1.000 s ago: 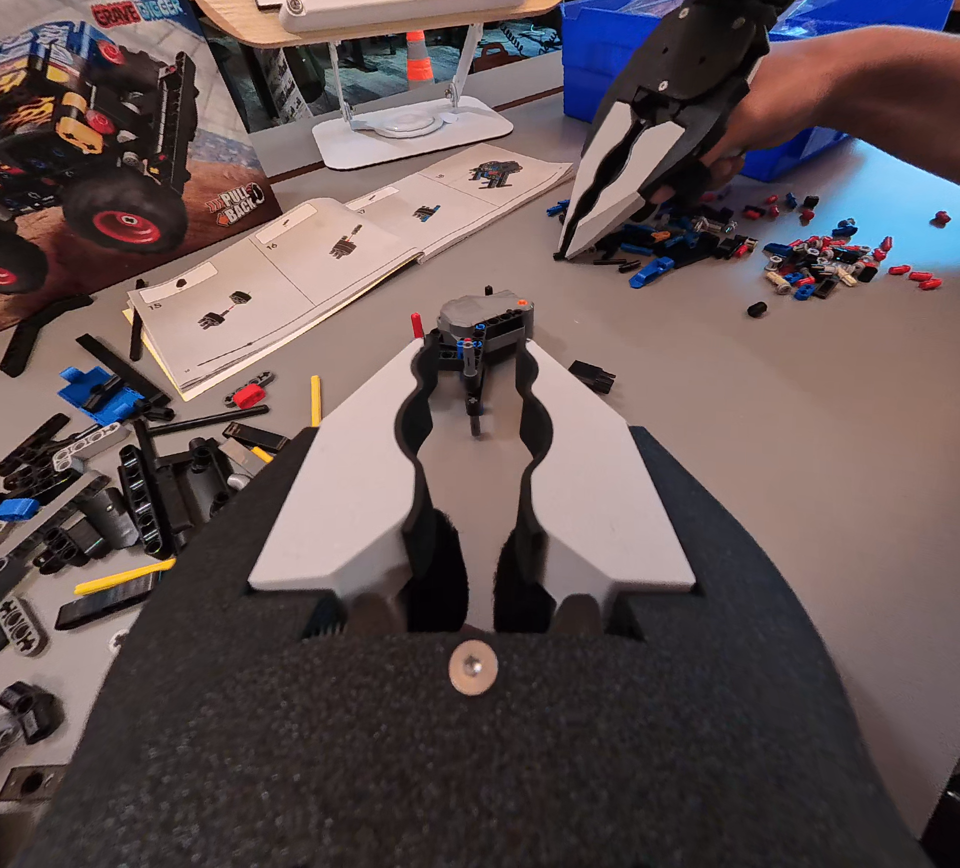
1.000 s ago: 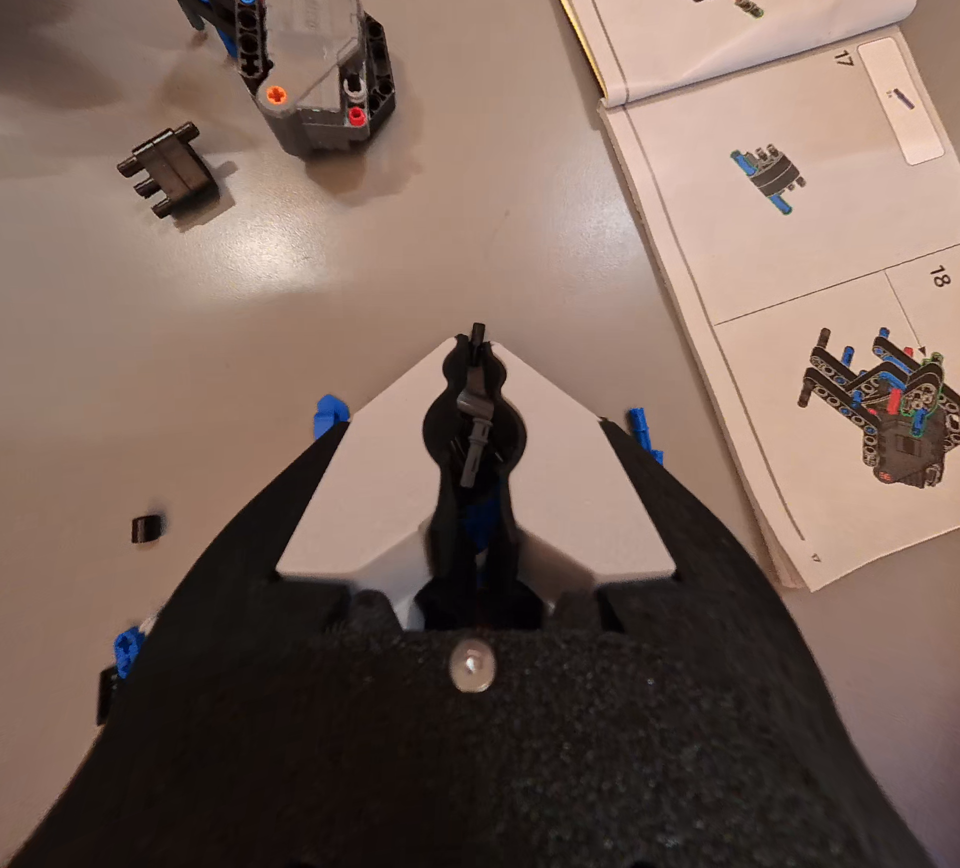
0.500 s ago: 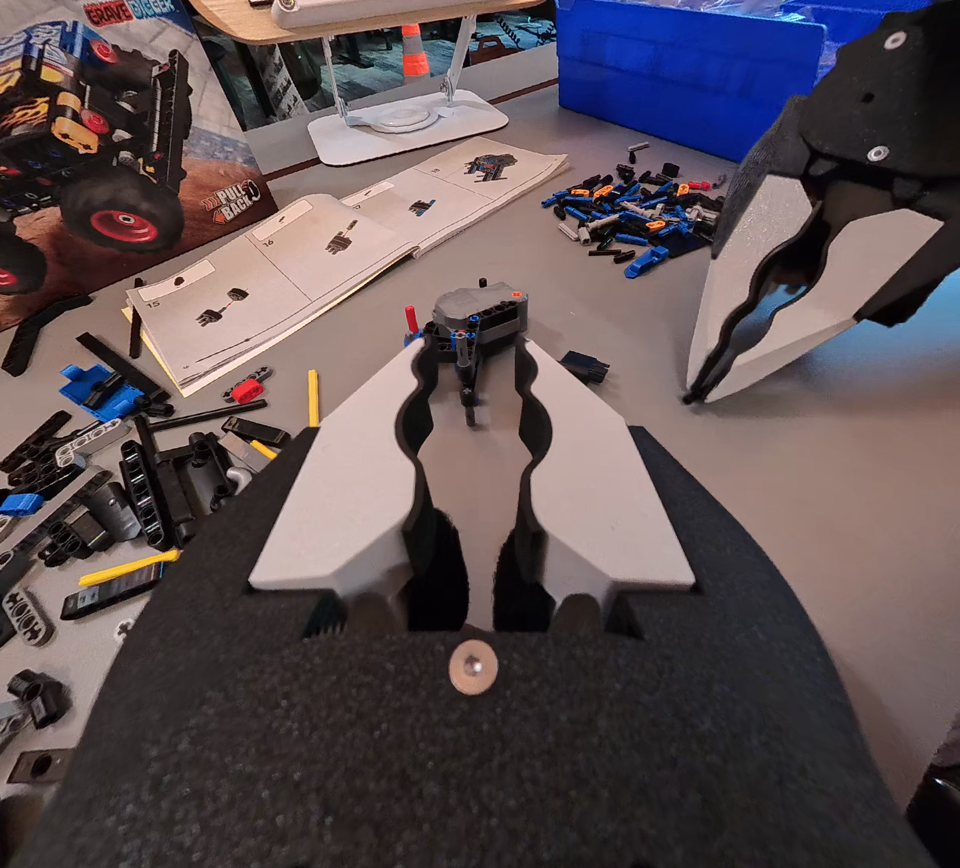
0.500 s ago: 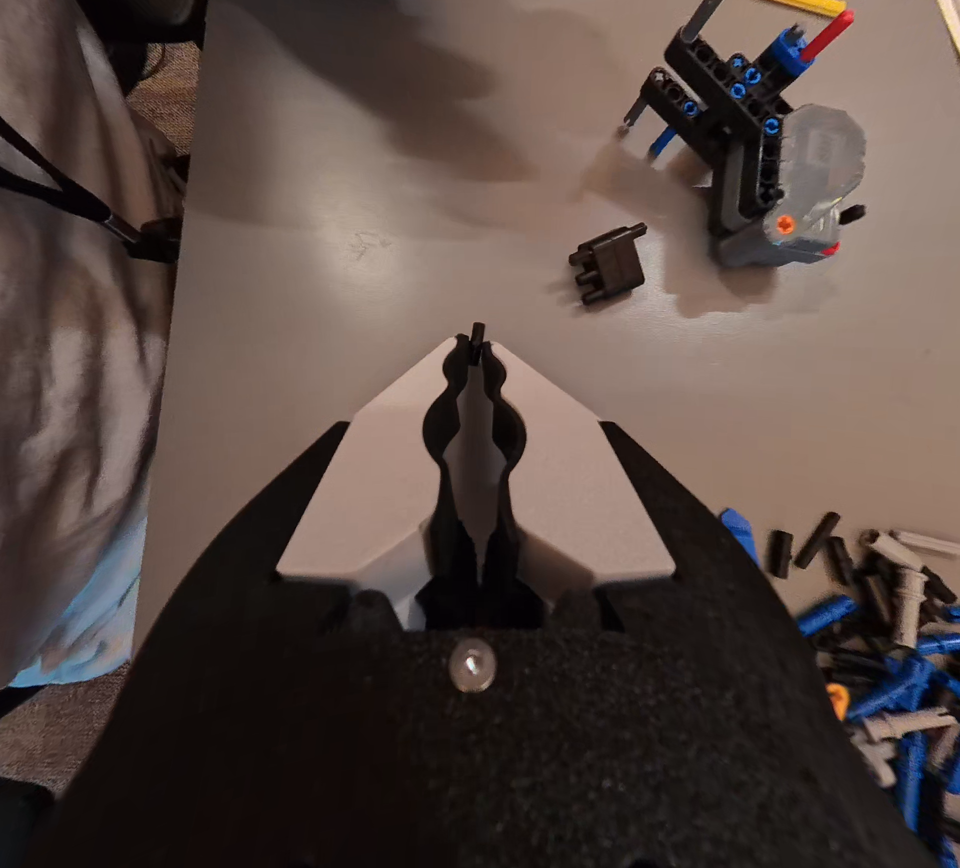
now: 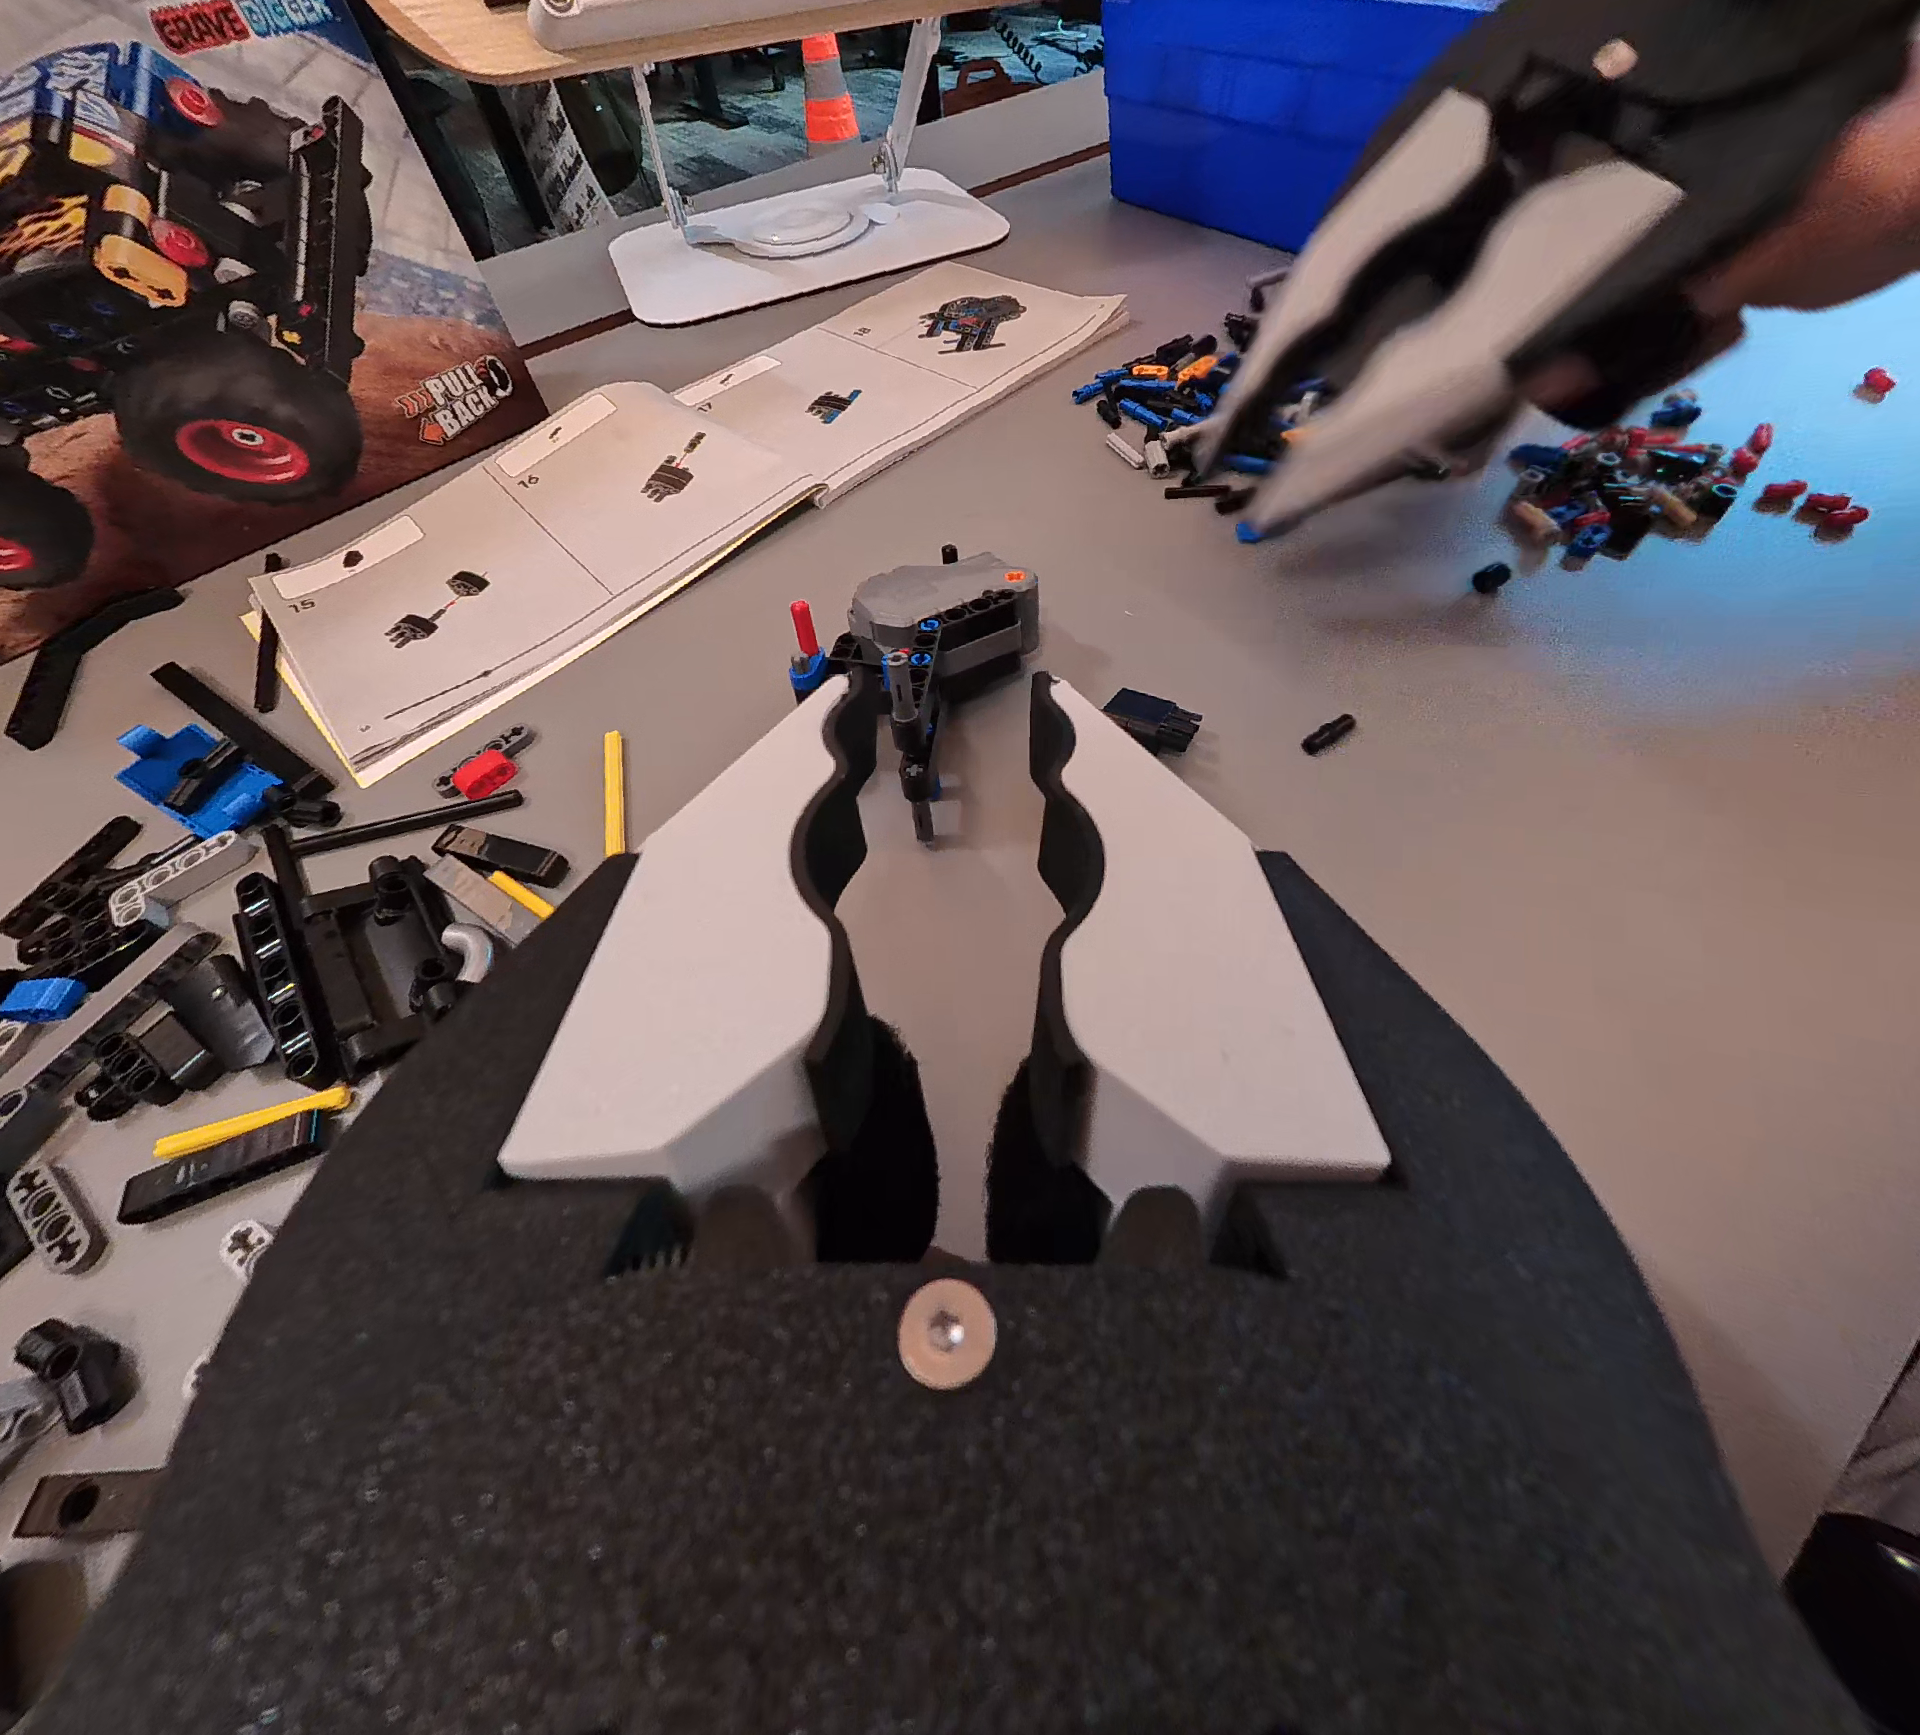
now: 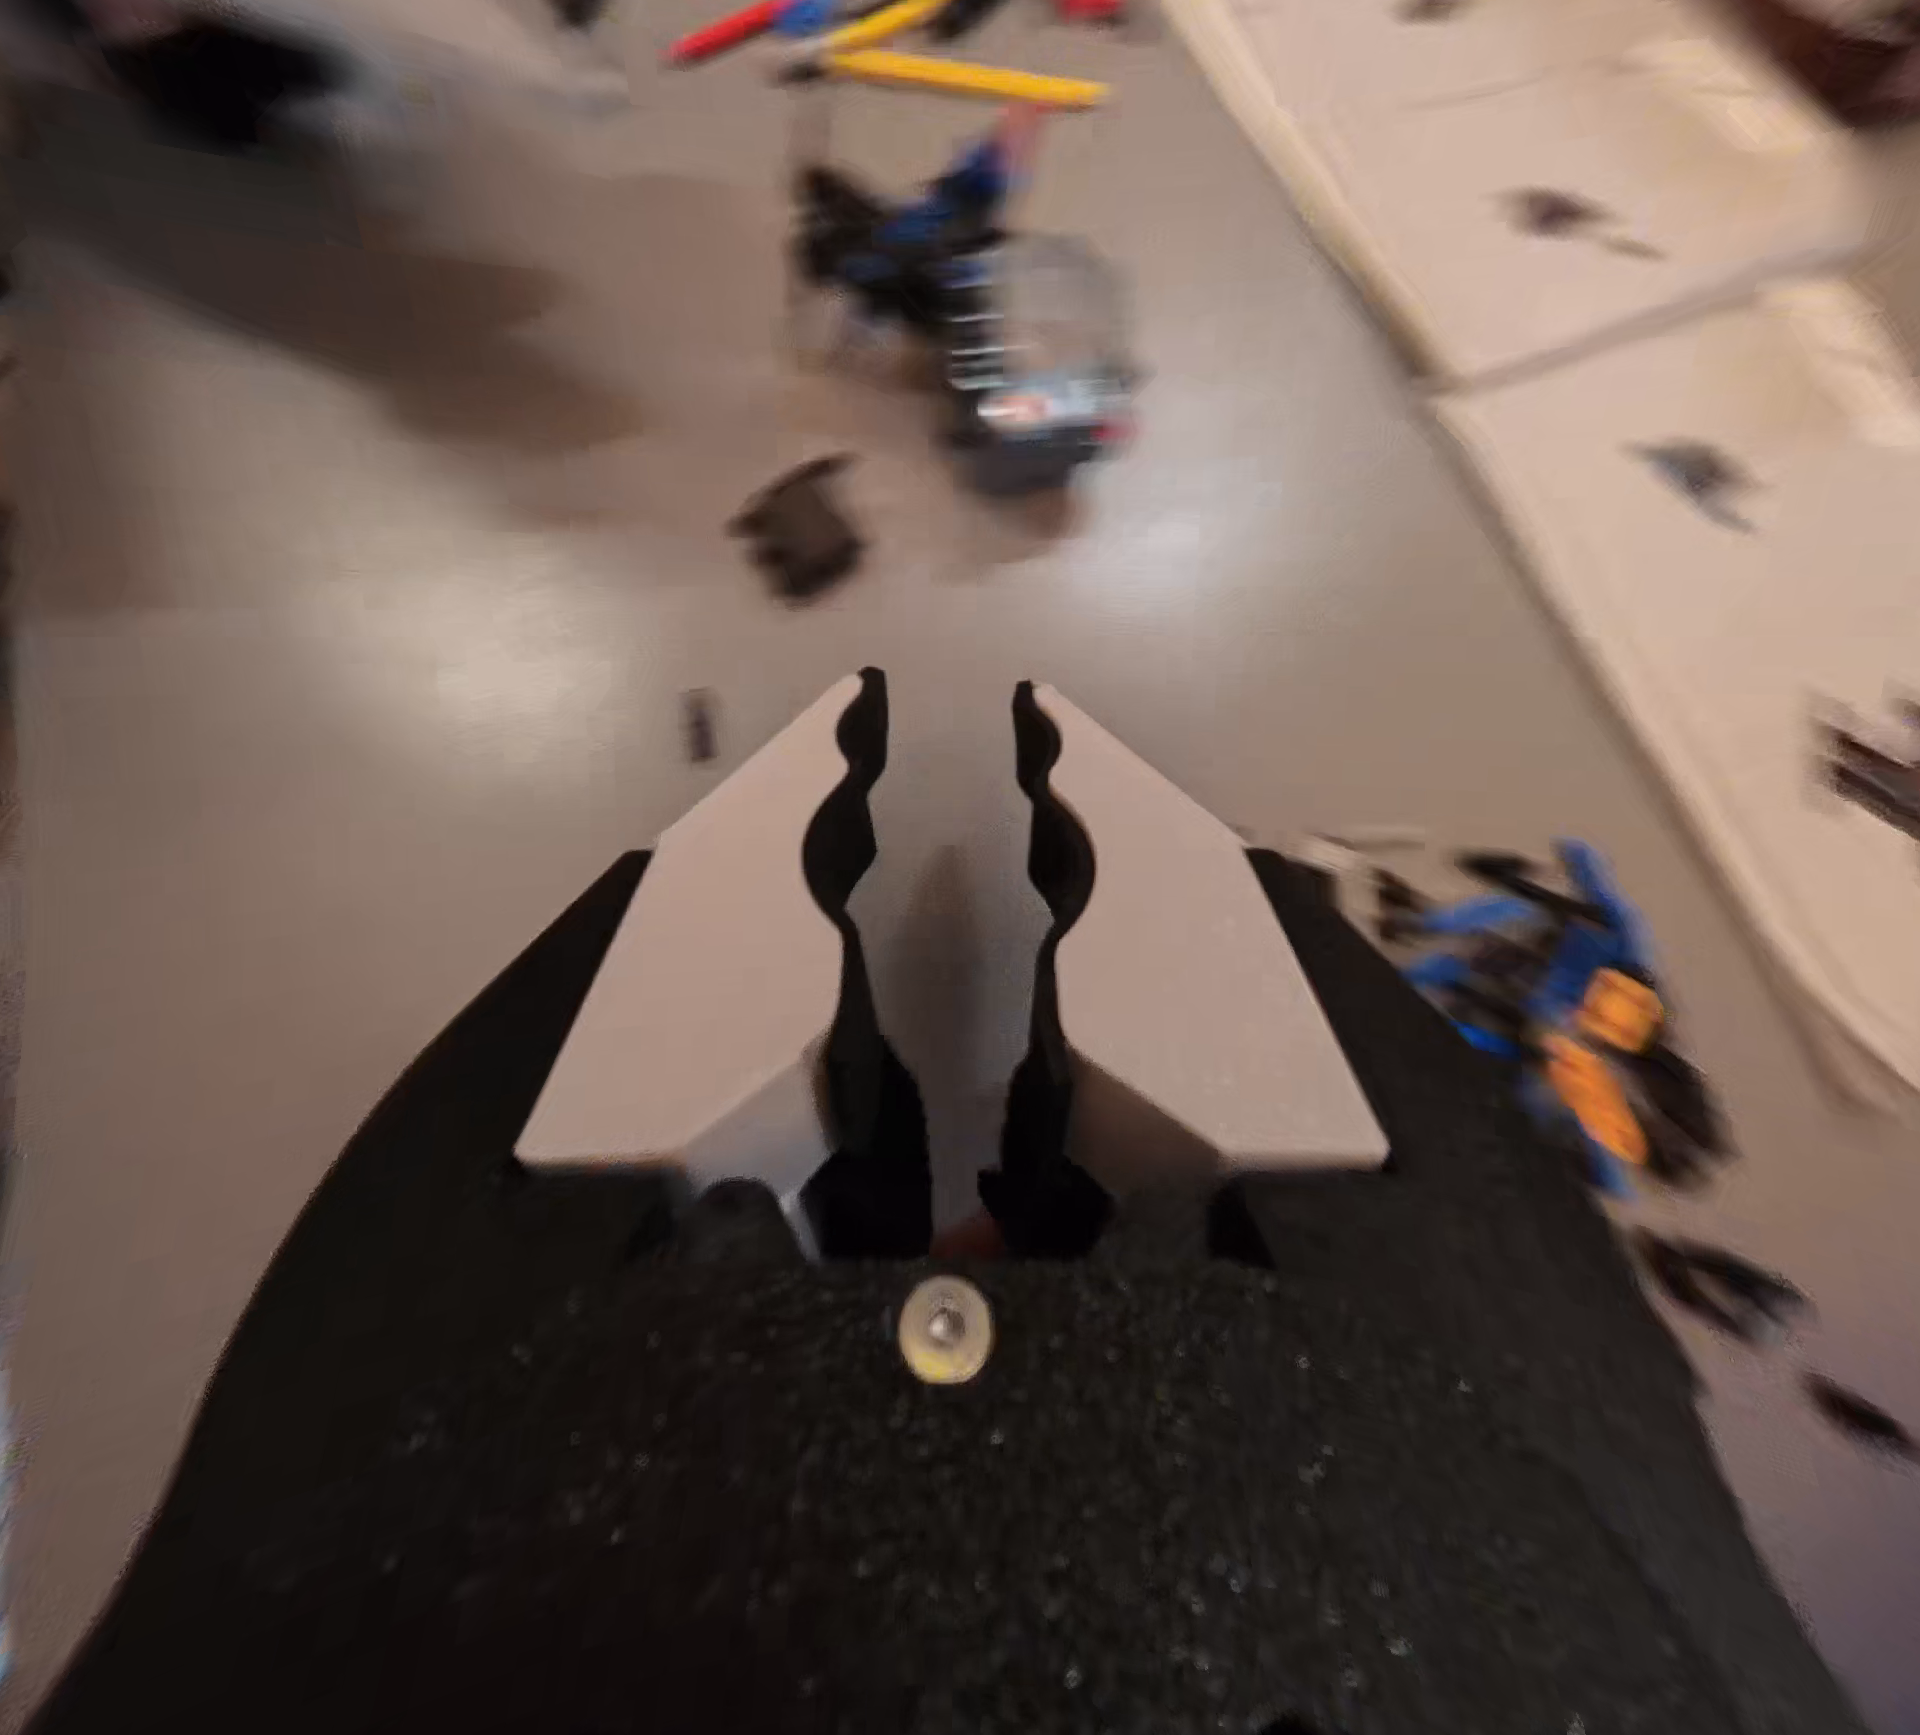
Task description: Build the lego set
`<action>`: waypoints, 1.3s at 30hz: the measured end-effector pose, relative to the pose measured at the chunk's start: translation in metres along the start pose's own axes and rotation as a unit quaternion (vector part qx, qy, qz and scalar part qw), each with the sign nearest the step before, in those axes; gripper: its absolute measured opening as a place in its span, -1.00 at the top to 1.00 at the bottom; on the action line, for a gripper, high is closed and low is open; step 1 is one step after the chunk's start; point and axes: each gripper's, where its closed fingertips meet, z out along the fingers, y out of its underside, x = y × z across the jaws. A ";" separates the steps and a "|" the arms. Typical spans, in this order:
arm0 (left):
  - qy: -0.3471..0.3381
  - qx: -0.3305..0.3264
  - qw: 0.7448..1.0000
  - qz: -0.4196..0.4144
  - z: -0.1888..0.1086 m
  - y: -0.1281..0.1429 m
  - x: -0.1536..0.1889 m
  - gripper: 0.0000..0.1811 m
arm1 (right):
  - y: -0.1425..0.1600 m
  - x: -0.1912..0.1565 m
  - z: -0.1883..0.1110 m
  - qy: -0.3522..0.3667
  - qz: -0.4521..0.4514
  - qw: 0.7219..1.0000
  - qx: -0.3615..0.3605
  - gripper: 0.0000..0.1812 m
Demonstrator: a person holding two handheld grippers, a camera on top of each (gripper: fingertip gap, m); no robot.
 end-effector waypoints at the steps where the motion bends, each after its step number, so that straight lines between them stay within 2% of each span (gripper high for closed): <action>1: 0.000 0.000 1.000 0.001 0.000 0.000 0.000 0.70 | -0.001 0.030 -0.005 0.055 0.030 0.998 0.007 0.74; 3: -0.001 0.000 1.000 0.003 0.000 0.000 0.000 0.70 | 0.009 0.083 -0.014 0.152 0.077 0.985 -0.003 0.74; 6: -0.002 0.000 1.000 0.003 -0.001 0.000 -0.001 0.70 | 0.036 0.108 -0.007 0.168 0.113 0.978 -0.050 0.74; 11: -0.005 -0.001 1.000 -0.003 -0.002 0.002 -0.006 0.70 | 0.050 0.115 0.002 0.171 0.135 0.973 -0.077 0.77; 16: -0.003 0.002 1.000 -0.006 -0.002 0.000 -0.008 0.70 | 0.047 0.118 0.005 0.159 0.158 0.972 -0.070 0.81; 28: -0.005 0.002 1.000 -0.008 -0.002 0.001 -0.012 0.70 | 0.040 0.123 0.013 0.160 0.104 0.976 -0.107 0.86; 35: -0.007 0.004 1.000 -0.011 -0.003 0.000 -0.015 0.71 | 0.056 0.115 -0.003 0.161 0.116 0.973 -0.120 0.88; 39: 0.002 0.005 1.000 -0.017 -0.001 0.000 -0.013 0.70 | 0.046 0.118 -0.004 0.164 0.111 0.975 -0.104 0.89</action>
